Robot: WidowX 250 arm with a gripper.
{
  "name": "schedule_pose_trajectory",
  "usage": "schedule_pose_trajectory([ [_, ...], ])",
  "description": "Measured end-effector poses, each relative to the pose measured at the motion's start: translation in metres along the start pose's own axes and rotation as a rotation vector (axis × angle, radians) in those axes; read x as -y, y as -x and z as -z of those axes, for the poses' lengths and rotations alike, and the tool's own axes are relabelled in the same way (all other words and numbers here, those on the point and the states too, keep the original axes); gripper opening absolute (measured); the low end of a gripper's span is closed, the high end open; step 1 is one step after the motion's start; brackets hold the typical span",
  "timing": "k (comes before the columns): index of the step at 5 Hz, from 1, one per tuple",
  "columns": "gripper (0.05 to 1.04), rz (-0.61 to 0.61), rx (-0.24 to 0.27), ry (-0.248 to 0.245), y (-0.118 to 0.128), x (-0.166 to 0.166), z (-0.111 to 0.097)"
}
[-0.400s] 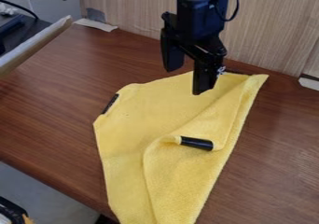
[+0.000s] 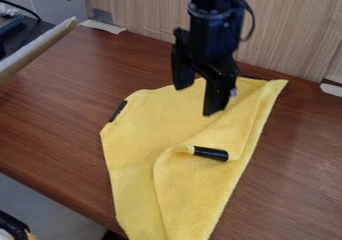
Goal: Fold the cloth from bottom to top
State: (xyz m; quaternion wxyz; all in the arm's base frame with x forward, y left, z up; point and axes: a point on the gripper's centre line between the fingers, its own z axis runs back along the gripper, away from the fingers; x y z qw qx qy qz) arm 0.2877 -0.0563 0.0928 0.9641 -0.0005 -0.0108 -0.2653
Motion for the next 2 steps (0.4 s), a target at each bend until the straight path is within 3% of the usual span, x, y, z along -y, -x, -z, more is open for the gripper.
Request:
schedule_pose_trajectory([
  [1,1.001,0.012,-0.019,0.014,0.005,0.007,0.007],
  [2,1.001,0.019,0.003,0.018,0.014,0.020,0.006],
])
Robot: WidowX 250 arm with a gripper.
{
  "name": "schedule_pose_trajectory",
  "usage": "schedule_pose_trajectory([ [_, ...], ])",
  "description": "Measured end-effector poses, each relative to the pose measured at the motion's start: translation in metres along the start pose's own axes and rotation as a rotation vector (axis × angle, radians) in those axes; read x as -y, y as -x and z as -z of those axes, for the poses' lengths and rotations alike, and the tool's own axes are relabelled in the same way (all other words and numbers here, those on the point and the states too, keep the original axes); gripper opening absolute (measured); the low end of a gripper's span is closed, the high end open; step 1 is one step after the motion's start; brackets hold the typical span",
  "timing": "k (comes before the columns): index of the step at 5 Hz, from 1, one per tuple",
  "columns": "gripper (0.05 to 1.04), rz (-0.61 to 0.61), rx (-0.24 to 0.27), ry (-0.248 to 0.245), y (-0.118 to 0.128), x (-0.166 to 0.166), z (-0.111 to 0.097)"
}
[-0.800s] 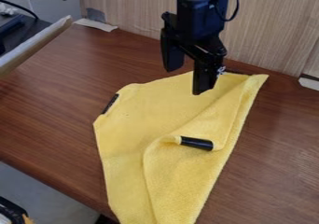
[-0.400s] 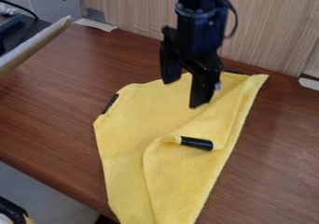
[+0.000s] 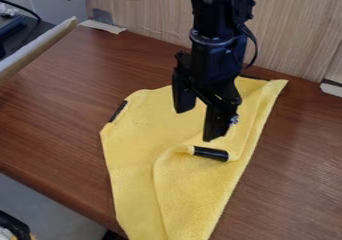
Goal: Fold the cloth from bottom to top
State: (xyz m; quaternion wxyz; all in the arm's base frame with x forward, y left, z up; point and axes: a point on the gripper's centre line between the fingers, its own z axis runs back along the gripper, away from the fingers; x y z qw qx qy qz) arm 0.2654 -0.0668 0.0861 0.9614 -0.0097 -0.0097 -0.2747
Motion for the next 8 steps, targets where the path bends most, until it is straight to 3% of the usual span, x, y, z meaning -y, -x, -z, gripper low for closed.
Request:
schedule_pose_trajectory([
  [2,1.001,0.049,-0.037,-0.019,0.016,0.035,0.023],
  [3,1.001,0.060,-0.041,0.010,0.025,0.054,0.049],
  [4,1.001,0.117,-0.056,-0.023,0.031,0.073,0.065],
  [5,0.967,0.085,-0.079,-0.037,0.047,0.078,0.074],
  [7,0.388,0.014,-0.058,-0.058,0.053,0.070,0.076],
  [8,0.168,0.015,-0.058,-0.057,0.053,0.070,0.076],
])
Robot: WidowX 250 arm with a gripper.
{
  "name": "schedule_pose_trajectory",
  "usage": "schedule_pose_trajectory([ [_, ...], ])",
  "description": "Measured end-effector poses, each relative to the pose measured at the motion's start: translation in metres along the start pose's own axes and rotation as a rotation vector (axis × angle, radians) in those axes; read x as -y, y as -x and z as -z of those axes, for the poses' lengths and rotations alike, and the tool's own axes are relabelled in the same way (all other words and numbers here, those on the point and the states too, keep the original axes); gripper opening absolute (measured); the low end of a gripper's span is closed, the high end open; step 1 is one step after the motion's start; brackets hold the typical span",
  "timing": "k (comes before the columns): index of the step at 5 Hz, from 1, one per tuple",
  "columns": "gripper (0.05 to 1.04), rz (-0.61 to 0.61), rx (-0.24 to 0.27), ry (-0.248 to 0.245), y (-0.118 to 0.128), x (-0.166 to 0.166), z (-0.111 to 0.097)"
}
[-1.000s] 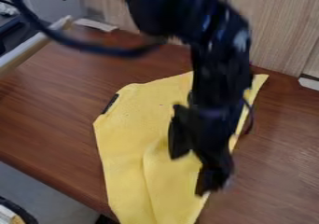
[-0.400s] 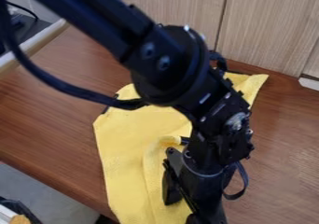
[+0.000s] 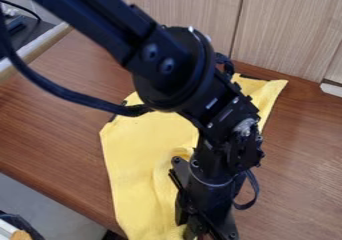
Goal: Fold the cloth from bottom to top
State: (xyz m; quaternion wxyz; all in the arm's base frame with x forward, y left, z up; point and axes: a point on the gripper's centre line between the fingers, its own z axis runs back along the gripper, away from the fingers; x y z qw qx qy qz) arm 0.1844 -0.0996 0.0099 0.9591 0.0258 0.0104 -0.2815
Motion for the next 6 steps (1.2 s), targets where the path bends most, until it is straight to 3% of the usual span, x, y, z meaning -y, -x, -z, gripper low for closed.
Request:
schedule_pose_trajectory([
  [1,0.067,0.007,0.010,0.006,-0.001,-0.001,-0.001],
  [4,0.057,0.001,0.038,0.023,-0.002,-0.015,-0.028],
  [6,0.056,-0.111,0.163,0.053,-0.028,-0.068,-0.081],
])
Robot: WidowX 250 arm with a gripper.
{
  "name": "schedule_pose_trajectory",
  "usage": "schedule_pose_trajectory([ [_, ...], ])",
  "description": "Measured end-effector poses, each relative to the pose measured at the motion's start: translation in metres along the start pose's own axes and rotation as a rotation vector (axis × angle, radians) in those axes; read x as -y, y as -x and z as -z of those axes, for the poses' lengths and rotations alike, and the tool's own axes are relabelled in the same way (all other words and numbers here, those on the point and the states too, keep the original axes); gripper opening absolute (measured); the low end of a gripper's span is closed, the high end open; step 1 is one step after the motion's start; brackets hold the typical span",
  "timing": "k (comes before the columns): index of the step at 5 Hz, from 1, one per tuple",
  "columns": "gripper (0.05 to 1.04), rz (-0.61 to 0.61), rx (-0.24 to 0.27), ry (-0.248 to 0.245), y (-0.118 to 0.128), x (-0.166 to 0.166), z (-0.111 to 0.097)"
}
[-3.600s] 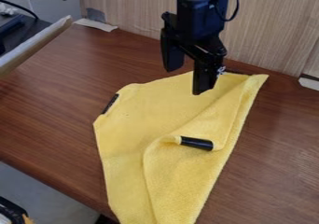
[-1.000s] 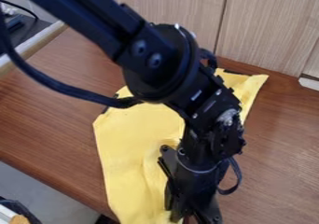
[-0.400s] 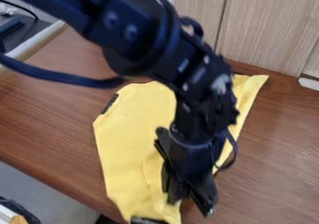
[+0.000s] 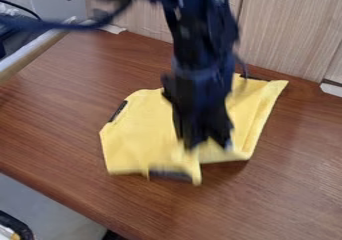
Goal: Fold the cloth from bottom to top
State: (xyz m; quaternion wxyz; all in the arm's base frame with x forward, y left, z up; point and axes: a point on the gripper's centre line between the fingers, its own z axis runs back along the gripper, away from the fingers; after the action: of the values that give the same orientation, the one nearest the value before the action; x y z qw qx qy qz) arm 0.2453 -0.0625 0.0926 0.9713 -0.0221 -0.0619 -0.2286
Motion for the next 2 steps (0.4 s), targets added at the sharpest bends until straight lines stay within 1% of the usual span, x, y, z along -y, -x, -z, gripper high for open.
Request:
schedule_pose_trajectory([
  [1,0.056,-0.041,0.025,0.028,-0.025,-0.023,-0.016],
  [2,0.056,-0.058,0.008,0.040,-0.050,-0.042,-0.012],
])
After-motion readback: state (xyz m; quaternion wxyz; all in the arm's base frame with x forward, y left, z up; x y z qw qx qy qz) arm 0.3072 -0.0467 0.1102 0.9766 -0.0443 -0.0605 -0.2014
